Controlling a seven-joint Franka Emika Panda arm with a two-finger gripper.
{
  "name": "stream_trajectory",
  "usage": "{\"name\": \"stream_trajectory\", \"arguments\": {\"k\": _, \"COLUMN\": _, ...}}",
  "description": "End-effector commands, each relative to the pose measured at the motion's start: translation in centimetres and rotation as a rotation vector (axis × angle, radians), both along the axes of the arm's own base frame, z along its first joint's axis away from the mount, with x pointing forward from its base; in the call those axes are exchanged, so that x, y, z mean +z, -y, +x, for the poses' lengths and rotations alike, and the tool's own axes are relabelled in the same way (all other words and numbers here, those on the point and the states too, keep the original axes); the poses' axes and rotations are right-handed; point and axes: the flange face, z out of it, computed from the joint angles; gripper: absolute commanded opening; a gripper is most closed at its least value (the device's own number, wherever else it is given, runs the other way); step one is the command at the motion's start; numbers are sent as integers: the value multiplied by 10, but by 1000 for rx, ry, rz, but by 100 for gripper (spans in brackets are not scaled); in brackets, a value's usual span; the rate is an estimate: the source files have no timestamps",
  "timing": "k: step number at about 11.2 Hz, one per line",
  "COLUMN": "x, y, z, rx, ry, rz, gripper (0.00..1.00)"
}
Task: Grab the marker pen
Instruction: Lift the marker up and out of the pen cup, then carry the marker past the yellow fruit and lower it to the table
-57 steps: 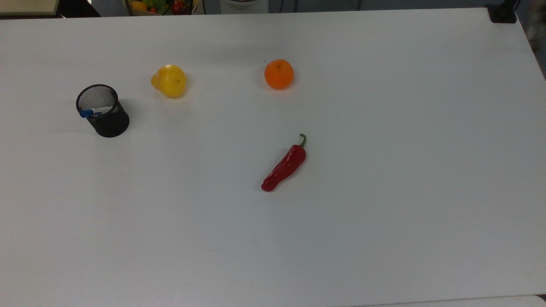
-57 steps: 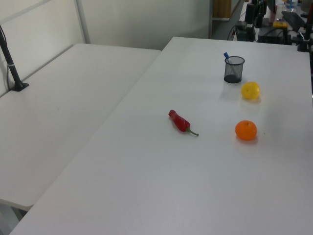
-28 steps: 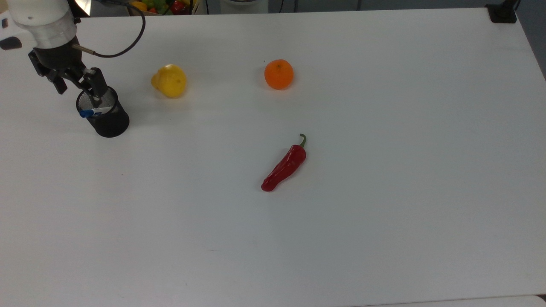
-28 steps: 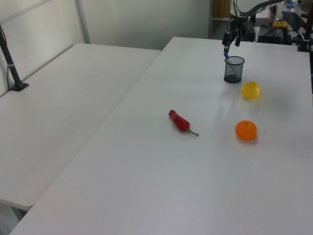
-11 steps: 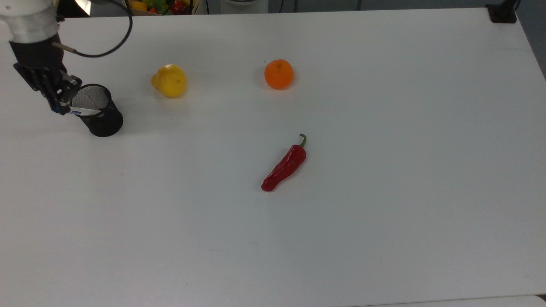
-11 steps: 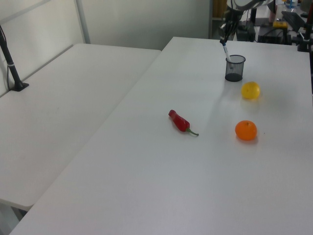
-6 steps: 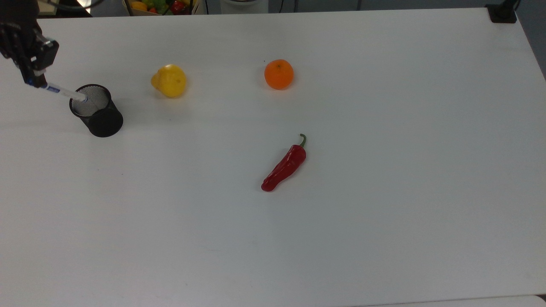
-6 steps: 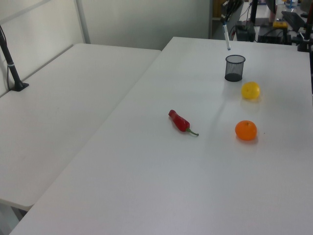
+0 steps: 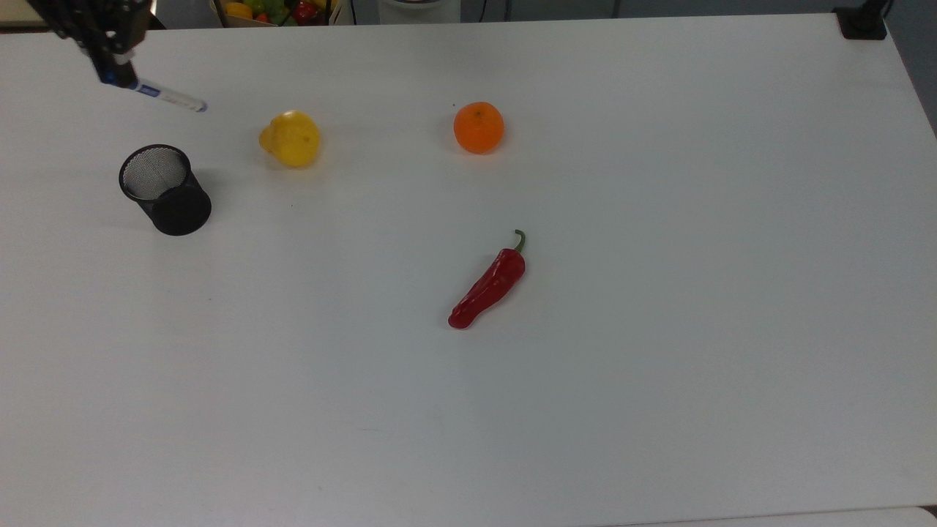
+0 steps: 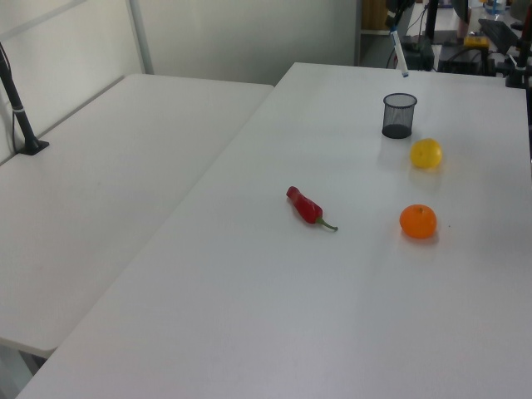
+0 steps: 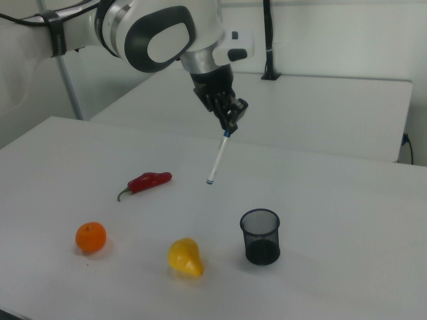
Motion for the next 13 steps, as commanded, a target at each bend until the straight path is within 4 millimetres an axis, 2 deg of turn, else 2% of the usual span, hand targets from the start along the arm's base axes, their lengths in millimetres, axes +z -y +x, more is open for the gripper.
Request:
{"name": "stream_trajectory", "arguments": {"k": 1, "x": -23, "y": -47, "z": -7, "rx": 102, "ry": -131, "rz": 39, "gripper": 1}}
{"name": "stream_trajectory", "arguments": {"k": 5, "x": -54, "y": -99, "z": -7, "rx": 218, "ry": -315, "rz": 63, "gripper": 1}}
{"name": "stream_trajectory", "arguments": {"k": 9, "x": -150, "y": -188, "z": 5, "rx": 366, "ry": -569, "rz": 19, "gripper": 1}}
{"name": "stream_trajectory", "arguments": {"k": 13, "x": -224, "y": -224, "z": 12, "rx": 369, "ry": -694, "rz": -35, "gripper": 2}}
